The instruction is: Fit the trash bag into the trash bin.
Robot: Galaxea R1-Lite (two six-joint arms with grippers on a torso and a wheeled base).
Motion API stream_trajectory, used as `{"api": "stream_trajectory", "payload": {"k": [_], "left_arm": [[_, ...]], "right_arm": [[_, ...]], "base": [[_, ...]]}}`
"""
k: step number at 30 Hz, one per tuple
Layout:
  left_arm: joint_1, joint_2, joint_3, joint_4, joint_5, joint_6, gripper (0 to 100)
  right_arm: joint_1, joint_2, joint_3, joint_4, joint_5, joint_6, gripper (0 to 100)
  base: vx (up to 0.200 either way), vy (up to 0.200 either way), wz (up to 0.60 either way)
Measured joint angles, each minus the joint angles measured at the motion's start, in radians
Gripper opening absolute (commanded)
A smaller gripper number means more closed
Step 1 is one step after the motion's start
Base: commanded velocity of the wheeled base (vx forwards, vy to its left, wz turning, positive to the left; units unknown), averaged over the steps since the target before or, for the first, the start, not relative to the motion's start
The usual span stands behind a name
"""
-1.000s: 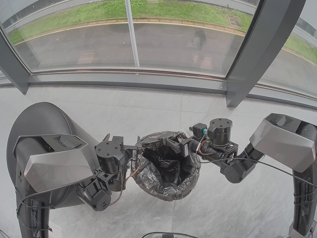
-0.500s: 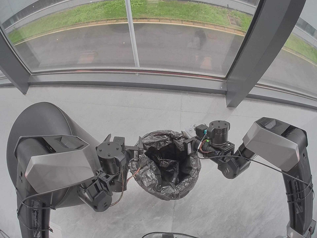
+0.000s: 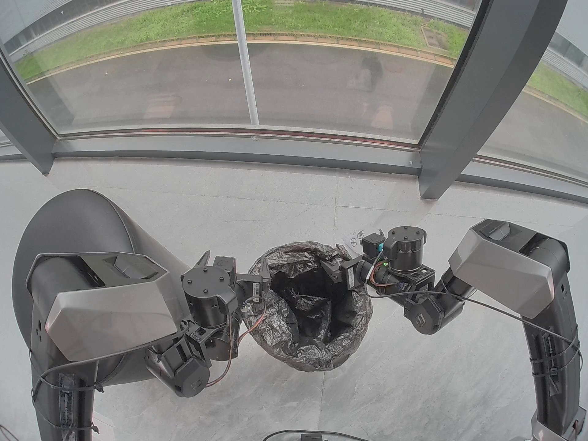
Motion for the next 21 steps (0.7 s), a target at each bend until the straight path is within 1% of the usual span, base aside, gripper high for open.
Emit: {"api": "stream_trajectory", "payload": {"k": [4,8,12,16,21], "left_arm": [[-0.038,-0.018,0.027,0.000,-0.001,-0.015,100],[-0.077,-0.036,0.040,0.000,-0.001,-0.020,100],[-0.102,-0.033,0.036,0.001,-0.001,-0.003,100],[-0.113,-0.016,0.024,0.001,-0.002,0.014,100],[-0.116,0.014,0.008,0.002,-0.003,0.035,100]], "right_arm": [[0.005,-0.032,0.080,-0.019,0.000,0.006,100],[0.015,-0.089,0.193,-0.102,0.000,0.011,100],[0.019,-0.161,0.294,-0.171,0.000,0.017,100],[0.012,-0.218,0.343,-0.188,0.000,0.051,100],[-0.001,-0.267,0.362,-0.191,0.001,0.097,100]], "base": [[0.000,0.000,0.00],[0.000,0.000,0.00],[0.000,0.000,0.00],[0.000,0.000,0.00],[0.000,0.000,0.00]]}}
